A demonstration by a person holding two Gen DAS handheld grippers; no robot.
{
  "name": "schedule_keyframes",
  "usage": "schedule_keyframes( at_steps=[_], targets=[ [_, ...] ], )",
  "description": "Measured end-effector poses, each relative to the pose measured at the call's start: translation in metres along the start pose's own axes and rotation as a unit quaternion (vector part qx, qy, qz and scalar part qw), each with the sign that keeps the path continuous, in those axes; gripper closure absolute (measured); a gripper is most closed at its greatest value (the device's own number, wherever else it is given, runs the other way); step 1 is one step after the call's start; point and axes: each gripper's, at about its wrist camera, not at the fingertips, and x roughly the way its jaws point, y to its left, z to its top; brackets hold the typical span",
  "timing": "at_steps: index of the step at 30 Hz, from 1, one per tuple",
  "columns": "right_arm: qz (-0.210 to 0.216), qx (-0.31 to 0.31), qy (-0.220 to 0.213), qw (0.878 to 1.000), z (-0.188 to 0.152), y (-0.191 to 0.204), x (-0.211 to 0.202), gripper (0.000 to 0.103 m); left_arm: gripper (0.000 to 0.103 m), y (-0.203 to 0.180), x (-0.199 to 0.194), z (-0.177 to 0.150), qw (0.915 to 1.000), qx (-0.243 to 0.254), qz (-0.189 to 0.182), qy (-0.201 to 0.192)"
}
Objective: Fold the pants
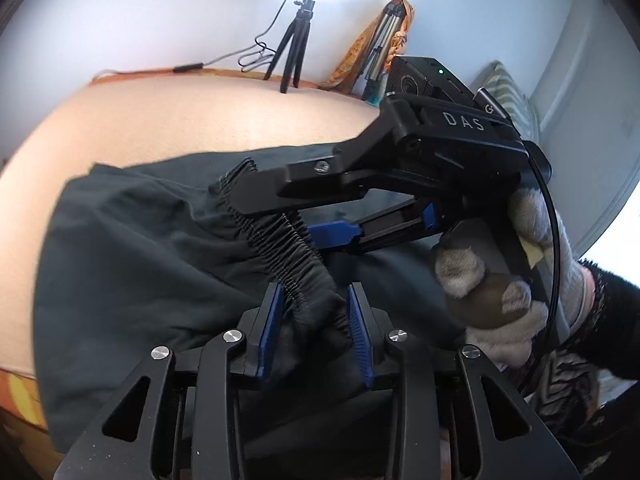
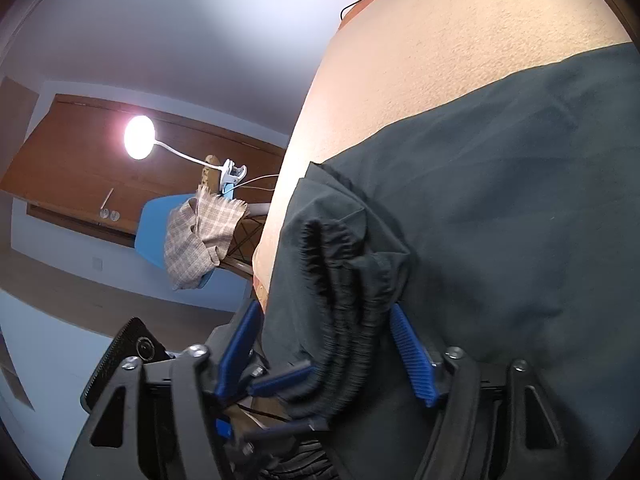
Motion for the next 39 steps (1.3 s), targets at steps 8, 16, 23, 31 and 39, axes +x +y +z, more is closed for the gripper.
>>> schedule_keyframes(
  at_steps=[8, 16, 23, 31, 39],
  targets=[
    [-0.066, -0.010, -0.002, 0.998, -0.001, -0.003, 0.000, 0.080, 0.072, 0.009, -0.061, 0.009, 0.9987, -0.001, 0.012, -0.051],
    [-0.057, -0.046, -0.021, 0.997, -0.001, 0.015, -0.037, 0.085, 0.072, 0.066, -0.099, 0.022, 0.9784, -0.102, 0.126, -0.128],
    [-0.093, -0.047, -0.039, 0.994, -0.003, 0.017, -0.097, 0.086, 0.072, 0.044, -0.076, 0.037, 0.9855, -0.068, 0.110, -0.110],
    [-0.138, -0.025, -0.068, 0.988, -0.023, -0.002, -0.161, 0.086, 0.072, 0.012, -0.044, 0.054, 0.9930, -0.027, 0.081, -0.082],
    [-0.152, 0.000, -0.094, 0.984, -0.036, -0.014, -0.209, 0.086, 0.072, -0.014, -0.017, 0.061, 0.9972, 0.005, 0.055, -0.051]
  ],
)
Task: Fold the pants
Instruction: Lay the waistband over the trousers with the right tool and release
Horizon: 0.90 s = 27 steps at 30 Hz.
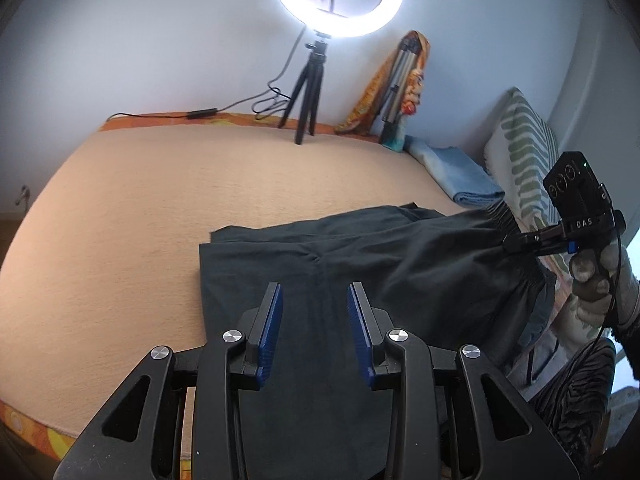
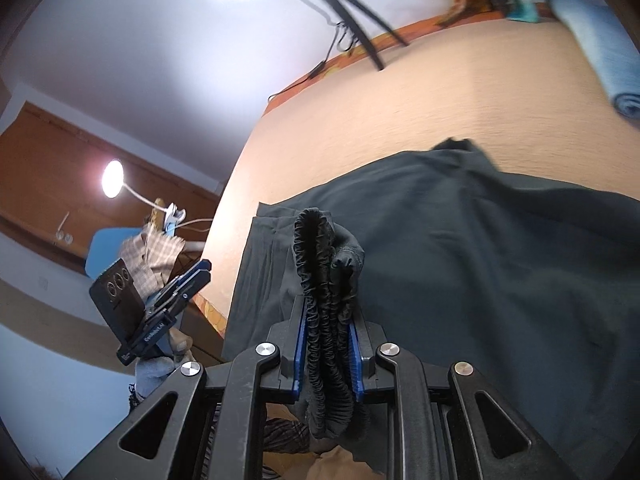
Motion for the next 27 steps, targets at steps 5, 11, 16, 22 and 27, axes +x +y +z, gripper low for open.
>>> schedule_keyframes(
  at_steps=[5, 11, 16, 22, 27],
  targets=[
    [-0.020, 0.002, -0.007, 1.000, -0.005, -0.015, -0.031, 0.086, 0.059, -0.012, 0.006, -0.001, 0.9998, 0.017, -0.003, 0.011],
    [-0.058, 0.023, -0.027, 0.998, -0.006, -0.048, -0.078, 0.086, 0.058, -0.014, 0.007, -0.001, 0.9997, 0.017, -0.006, 0.014],
    [-0.089, 0.047, -0.049, 0.994, -0.010, -0.078, -0.115, 0.086, 0.058, -0.013, 0.009, -0.002, 0.9997, 0.007, -0.008, 0.020],
    [-0.144, 0.075, -0.060, 0.985, -0.016, -0.116, -0.147, 0.086, 0.056, -0.015, 0.015, -0.004, 0.9994, -0.002, -0.017, 0.029],
    [-0.193, 0.089, -0.065, 0.975, -0.017, -0.145, -0.164, 0.086, 0.055, -0.019, 0.022, -0.007, 0.9985, -0.013, -0.029, 0.044]
  ],
)
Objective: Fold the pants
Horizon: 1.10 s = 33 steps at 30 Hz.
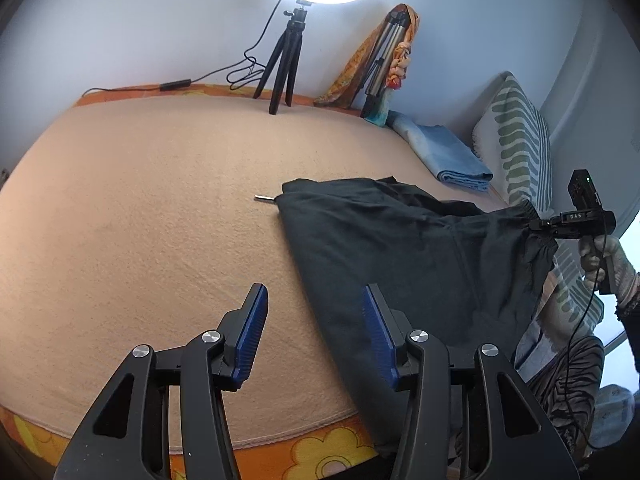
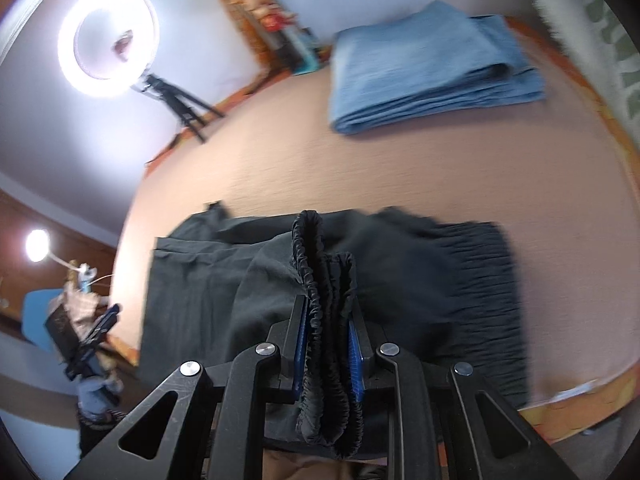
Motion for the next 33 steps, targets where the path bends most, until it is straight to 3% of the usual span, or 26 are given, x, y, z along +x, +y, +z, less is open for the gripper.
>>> schedule_keyframes(
  at_steps=[3, 11, 17, 19, 22, 25, 31, 33],
  targets=[
    [-0.005, 0.015, 0.001, 1.000, 0.002, -0.015, 0.005, 0.086, 0.054, -0.001, 0.005, -0.002, 0.9998, -0.011, -0.012, 0.009],
    [-0.078, -0.027, 0.013, 0.996, 0.000, -0.025, 0.034, 0.085, 0.049, -0.013, 0.009, -0.010, 0.9995, 0.002, -0.016, 0.027],
    [-0.132, -0.093, -0.030, 0.986, -0.016, 0.008, 0.011, 0.063, 0.049, -0.016, 0.010, -0.014, 0.9994, 0.004, -0.013, 0.032],
    [-0.138, -0.119, -0.051, 0.982, -0.027, 0.025, -0.001, 0.059, 0.049, -0.012, 0.015, -0.015, 0.9988, -0.011, -0.019, 0.044],
    [-0.154, -0.162, -0.078, 0.972, -0.043, 0.057, -0.015, 0.045, 0.049, -0.007, 0.020, -0.021, 0.9970, -0.039, -0.034, 0.058],
    [-0.167, -0.195, -0.092, 0.962, -0.051, 0.083, -0.020, 0.043, 0.049, -0.007, 0.023, -0.028, 0.9955, -0.051, -0.044, 0.067],
    [-0.227, -0.164, -0.096, 0.955, -0.034, 0.065, -0.018, 0.043, 0.049, -0.020, 0.025, -0.039, 0.9953, -0.037, -0.040, 0.080],
    [-0.211, -0.141, -0.100, 0.962, -0.030, 0.053, -0.026, 0.043, 0.049, -0.022, 0.026, -0.042, 0.9950, -0.036, -0.038, 0.085]
  ],
)
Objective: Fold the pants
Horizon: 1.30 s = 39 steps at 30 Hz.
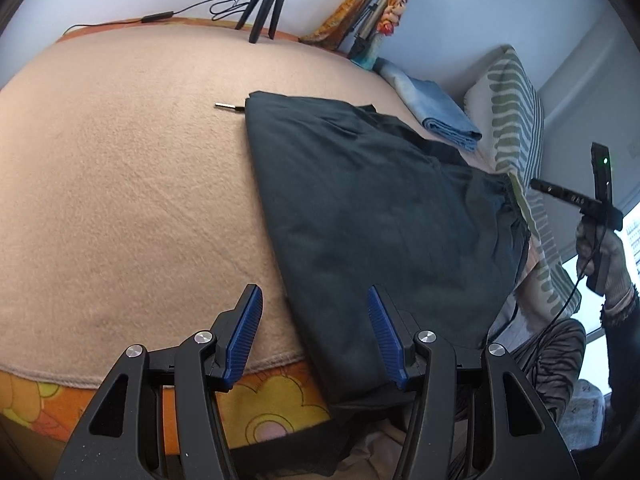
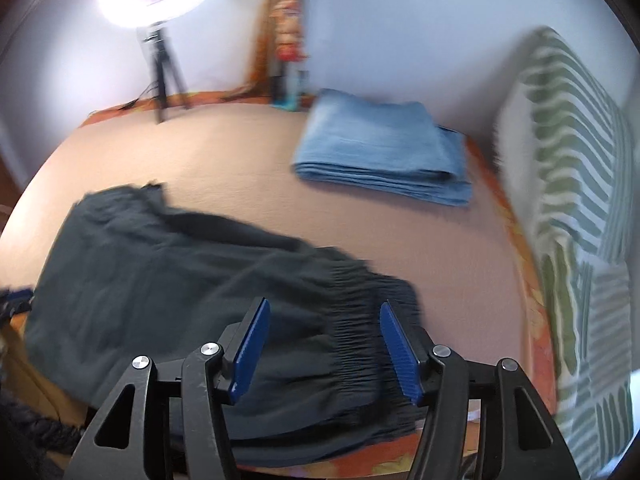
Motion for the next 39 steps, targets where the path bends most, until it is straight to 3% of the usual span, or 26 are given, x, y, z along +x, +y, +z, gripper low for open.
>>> schedule_keyframes(
  at_steps=[5, 9, 17, 20, 26, 31, 36, 39],
  targets=[
    [0.060, 0.017, -0.033, 0.998, 0.002, -0.008, -0.023, 0.042, 0.049, -0.013, -0.001, -0.004, 0.9998, 0.001, -0.009, 0.017],
    [0.153, 0.013, -0.034, 0.988, 0.010, 0.013, -0.025, 0.040, 0.049, -0.022, -0.010, -0.013, 0.9996, 0.023, -0.012, -0.006],
    [0.277, -0.046, 0.014, 0.960, 0.033, 0.131, -0.007, 0.040, 0.049, -0.016, -0.011, -0.026, 0.9987, 0.044, -0.027, -0.002],
    [0.299, -0.071, 0.048, 0.950, 0.041, 0.185, 0.010, 0.040, 0.049, -0.011, -0.013, -0.031, 0.9987, 0.039, -0.033, 0.000],
    [0.299, -0.094, 0.131, 0.941, 0.049, 0.292, 0.059, 0.040, 0.049, -0.005, -0.009, -0.032, 0.9980, 0.014, -0.060, 0.013],
    [0.256, -0.133, 0.174, 0.941, 0.039, 0.358, 0.089, 0.041, 0.049, -0.003, -0.012, -0.038, 0.9973, 0.020, -0.070, 0.002],
    [0.193, -0.177, 0.204, 0.943, 0.026, 0.388, 0.102, 0.041, 0.049, -0.013, -0.010, -0.040, 0.9964, 0.045, -0.072, 0.003],
    [0.154, -0.200, 0.211, 0.944, 0.022, 0.396, 0.108, 0.047, 0.049, -0.022, -0.007, -0.042, 0.9955, 0.061, -0.072, 0.005]
  ],
)
